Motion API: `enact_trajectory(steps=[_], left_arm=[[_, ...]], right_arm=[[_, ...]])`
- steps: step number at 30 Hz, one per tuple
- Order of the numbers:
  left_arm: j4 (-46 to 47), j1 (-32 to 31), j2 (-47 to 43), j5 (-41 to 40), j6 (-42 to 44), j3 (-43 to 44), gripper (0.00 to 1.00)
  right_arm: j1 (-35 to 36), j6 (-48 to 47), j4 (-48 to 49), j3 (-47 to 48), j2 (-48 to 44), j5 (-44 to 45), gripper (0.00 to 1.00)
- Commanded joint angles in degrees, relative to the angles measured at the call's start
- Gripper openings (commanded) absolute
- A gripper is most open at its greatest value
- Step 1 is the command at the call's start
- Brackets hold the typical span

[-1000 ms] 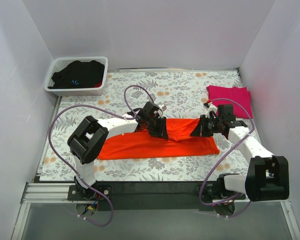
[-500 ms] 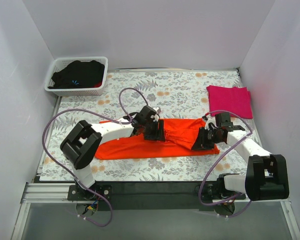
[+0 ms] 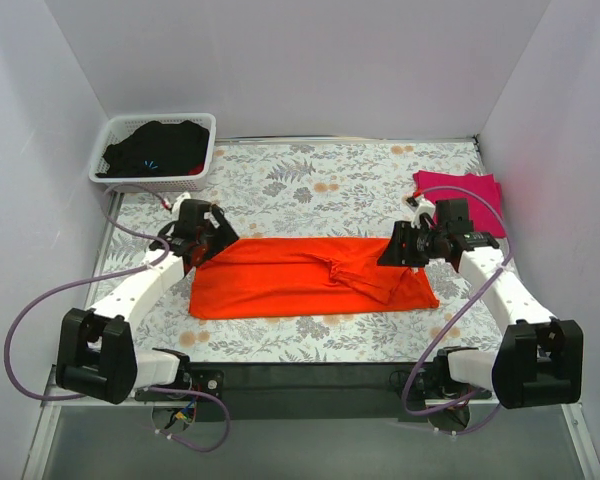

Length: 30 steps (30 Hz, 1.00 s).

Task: Fold and stack the t-shirts
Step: Fold the tshirt

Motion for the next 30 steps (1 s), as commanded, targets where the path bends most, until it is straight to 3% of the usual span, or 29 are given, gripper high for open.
enact_trajectory(steps=[1,10,21,30], left_arm=[[-1.7,7.2,-1.3,-1.8,-1.0,-2.9,0.72],[-1.8,12.7,6.7,-3.1,1.9,1.3,0.72],[-2.3,12.8,11.2,-2.8,1.9,2.8,0.69],[-3.0,12.8,6.9,-1.9,2.3,0.8,0.69]], right_arm=[[3.8,-0.3,6.4,4.3,4.0,-3.5,0.47],[19.8,-7.1,11.9,18.3,21.7,3.3,0.49],[26.4,-15.7,8.3,35.5,40.4,5.1,0.50],[29.9,-18.4,6.5,31.7,42.3,4.6,0.49]])
